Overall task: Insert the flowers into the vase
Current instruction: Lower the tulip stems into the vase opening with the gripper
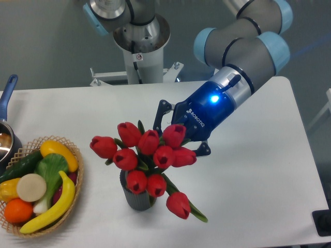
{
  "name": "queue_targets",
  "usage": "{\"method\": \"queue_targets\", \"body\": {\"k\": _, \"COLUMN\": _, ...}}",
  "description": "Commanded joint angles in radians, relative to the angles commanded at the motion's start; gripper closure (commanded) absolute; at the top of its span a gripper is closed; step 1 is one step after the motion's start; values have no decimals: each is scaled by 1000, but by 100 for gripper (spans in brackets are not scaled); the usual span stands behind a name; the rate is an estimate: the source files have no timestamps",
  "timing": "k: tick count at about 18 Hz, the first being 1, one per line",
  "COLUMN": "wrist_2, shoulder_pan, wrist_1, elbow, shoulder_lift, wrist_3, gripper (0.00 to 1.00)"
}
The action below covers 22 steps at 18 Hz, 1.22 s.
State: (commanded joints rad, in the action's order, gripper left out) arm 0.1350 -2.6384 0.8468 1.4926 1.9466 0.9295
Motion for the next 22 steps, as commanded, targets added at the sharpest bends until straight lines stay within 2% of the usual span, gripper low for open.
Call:
{"method": "queue_targets", "body": {"k": 6, "wrist_2": 0, "shoulder_pan": 0, "wrist_1": 0, "elbow": 18, "shoulder_lift": 2, "wrist_3": 65, "gripper": 91}}
{"method": "queue_targets", "body": {"k": 9, "wrist_2": 2, "shoulder_pan": 2, "wrist_1": 0, "elbow": 46, "shoulder_lift": 2, "wrist_3": 146, "gripper": 91}}
{"method": "queue_targets", "body": {"k": 19, "wrist_2": 3, "shoulder_pan": 6, "wrist_1": -2, "elbow": 97, "shoulder_lift": -8, "wrist_3": 187, "gripper": 90}}
{"method": "queue_targets", "body": {"k": 22, "wrist_2": 6, "shoulder_pan": 6, "wrist_1": 0, "elbow": 129, "shoulder_lift": -9, "wrist_3": 224, "gripper": 90}}
